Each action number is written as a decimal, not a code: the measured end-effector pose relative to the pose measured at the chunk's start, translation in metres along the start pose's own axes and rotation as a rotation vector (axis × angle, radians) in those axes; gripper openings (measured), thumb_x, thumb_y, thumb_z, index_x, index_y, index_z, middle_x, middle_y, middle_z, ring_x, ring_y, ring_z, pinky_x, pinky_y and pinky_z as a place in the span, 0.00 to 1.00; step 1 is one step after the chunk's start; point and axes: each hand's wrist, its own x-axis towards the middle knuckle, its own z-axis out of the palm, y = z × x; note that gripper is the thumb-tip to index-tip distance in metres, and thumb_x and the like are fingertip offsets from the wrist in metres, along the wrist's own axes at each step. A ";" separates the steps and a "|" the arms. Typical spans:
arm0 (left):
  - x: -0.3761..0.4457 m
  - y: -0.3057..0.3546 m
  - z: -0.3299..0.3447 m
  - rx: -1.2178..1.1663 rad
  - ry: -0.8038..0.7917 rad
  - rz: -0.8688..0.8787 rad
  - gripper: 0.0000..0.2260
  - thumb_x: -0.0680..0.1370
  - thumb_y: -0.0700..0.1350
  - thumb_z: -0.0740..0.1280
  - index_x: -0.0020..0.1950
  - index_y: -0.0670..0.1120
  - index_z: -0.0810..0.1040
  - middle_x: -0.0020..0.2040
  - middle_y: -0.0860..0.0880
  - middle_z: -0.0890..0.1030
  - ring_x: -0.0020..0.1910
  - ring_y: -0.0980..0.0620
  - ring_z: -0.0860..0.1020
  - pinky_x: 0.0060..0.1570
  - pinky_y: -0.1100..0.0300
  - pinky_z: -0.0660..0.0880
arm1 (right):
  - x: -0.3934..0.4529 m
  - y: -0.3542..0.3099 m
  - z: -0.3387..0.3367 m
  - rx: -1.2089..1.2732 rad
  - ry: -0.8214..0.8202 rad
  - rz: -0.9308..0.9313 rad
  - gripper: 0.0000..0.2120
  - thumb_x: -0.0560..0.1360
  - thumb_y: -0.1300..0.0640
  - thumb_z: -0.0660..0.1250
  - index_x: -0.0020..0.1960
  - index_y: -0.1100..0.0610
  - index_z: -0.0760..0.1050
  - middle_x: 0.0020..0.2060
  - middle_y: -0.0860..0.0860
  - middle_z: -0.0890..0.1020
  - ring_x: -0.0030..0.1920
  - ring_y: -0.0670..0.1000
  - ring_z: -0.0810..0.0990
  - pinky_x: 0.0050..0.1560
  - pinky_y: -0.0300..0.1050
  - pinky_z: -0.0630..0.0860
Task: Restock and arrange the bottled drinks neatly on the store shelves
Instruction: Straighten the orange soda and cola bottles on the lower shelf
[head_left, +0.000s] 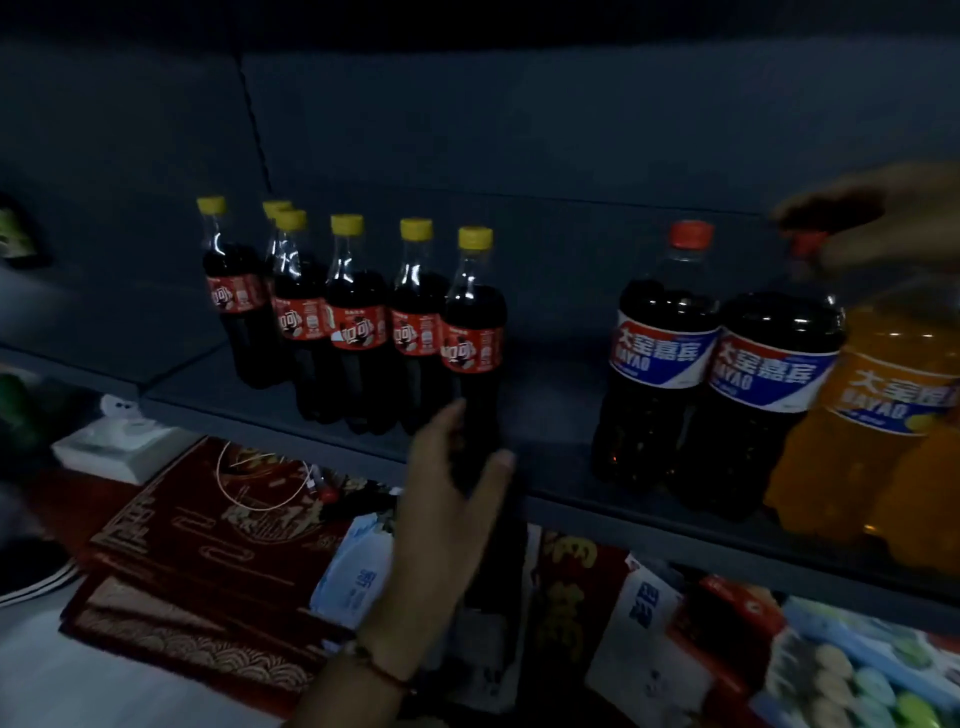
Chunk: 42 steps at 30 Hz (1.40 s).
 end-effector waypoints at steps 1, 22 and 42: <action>0.010 -0.003 -0.021 0.010 0.061 -0.004 0.23 0.77 0.54 0.71 0.69 0.59 0.69 0.65 0.60 0.74 0.63 0.65 0.73 0.63 0.56 0.75 | -0.007 -0.026 0.004 0.020 0.046 0.001 0.31 0.49 0.30 0.76 0.52 0.26 0.74 0.56 0.40 0.79 0.58 0.49 0.77 0.62 0.57 0.73; 0.107 0.065 -0.068 0.623 0.054 0.665 0.30 0.74 0.52 0.71 0.74 0.45 0.69 0.62 0.41 0.76 0.59 0.41 0.74 0.57 0.47 0.71 | 0.053 -0.176 0.114 -0.147 0.224 -0.140 0.20 0.73 0.55 0.72 0.65 0.55 0.76 0.57 0.51 0.81 0.51 0.44 0.75 0.51 0.38 0.68; 0.202 0.111 -0.078 1.204 -0.493 0.754 0.41 0.68 0.65 0.73 0.73 0.51 0.59 0.35 0.54 0.79 0.44 0.48 0.83 0.76 0.47 0.33 | 0.044 -0.153 0.084 -0.397 0.123 -0.110 0.21 0.74 0.51 0.71 0.66 0.53 0.75 0.59 0.52 0.80 0.55 0.52 0.78 0.49 0.43 0.71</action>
